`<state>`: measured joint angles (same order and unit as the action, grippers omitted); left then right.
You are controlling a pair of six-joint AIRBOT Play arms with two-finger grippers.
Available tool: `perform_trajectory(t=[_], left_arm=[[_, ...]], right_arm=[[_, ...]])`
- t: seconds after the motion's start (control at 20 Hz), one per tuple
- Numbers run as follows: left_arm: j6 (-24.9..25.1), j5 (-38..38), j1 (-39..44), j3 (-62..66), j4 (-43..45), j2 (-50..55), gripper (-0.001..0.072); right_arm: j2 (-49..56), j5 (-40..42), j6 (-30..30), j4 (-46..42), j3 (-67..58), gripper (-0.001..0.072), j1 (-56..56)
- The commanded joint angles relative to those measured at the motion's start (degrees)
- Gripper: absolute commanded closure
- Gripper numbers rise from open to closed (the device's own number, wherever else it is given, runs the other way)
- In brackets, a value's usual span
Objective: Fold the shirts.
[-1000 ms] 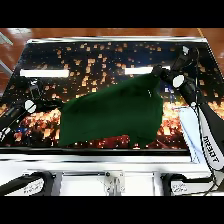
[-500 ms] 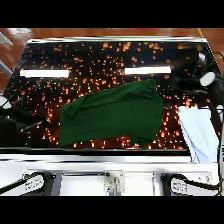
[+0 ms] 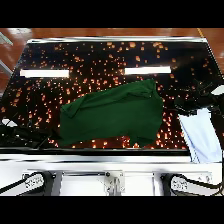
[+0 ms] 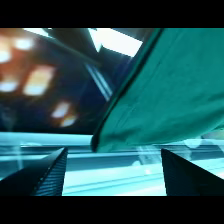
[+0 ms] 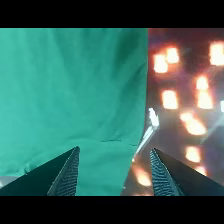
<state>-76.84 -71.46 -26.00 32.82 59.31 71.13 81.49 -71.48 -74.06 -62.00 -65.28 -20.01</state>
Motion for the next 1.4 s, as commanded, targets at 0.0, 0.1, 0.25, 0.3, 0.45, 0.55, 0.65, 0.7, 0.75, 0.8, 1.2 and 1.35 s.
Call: perform_trajectory(t=[0.0,0.1,0.25,0.3,0.45,0.55,0.65,0.7,0.75,0.8,1.2,1.35], left_arm=[[1.4,3.8,0.8,-3.5,-3.8,1.2,0.0000],[1.4,6.5,2.9,-3.6,-7.3,3.8,0.0009],[1.2,13.0,6.0,-3.6,-12.6,5.0,0.0500],[1.2,13.9,6.8,-3.5,-13.8,5.0,0.0604],[2.8,13.2,7.8,-3.5,-14.4,4.6,0.0652],[4.8,11.3,7.8,-3.5,-14.3,3.9,0.0653],[6.8,9.9,7.8,-3.4,-14.3,2.5,0.0653],[7.1,9.8,7.8,-3.4,-14.3,1.6,0.0653],[7.2,9.9,7.8,-3.4,-14.3,0.6,0.0653],[7.6,10.0,7.8,-3.4,-14.3,-0.4,0.0653],[8.2,10.0,7.7,-3.1,-14.7,-4.2,0.0653],[9.5,10.5,7.7,2.2,-13.3,-8.6,0.0655]], right_arm=[[0.0,0.1,0.9,2.4,0.8,0.0157,-0.5],[0.0,0.1,0.8,2.6,0.8,0.0157,-0.5],[0.0,-0.7,0.4,2.4,0.8,0.0157,-0.5],[0.0,-1.2,0.3,2.1,1.0,0.0157,-0.5],[0.0,-1.1,-0.2,2.6,5.8,0.0145,-0.4],[0.0,-0.1,0.5,4.3,11.3,0.0085,-0.4],[0.0,2.5,1.7,5.4,15.3,0.0086,-0.4],[0.0,4.2,1.7,6.0,16.8,0.0086,-0.4],[0.0,6.3,1.7,6.8,18.2,0.0088,-0.4],[0.0,8.6,1.7,7.2,19.1,0.0088,-0.1],[3.1,24.4,1.2,12.5,19.5,0.0650,9.2],[-1.5,19.9,7.7,12.7,14.1,0.0651,8.8]])
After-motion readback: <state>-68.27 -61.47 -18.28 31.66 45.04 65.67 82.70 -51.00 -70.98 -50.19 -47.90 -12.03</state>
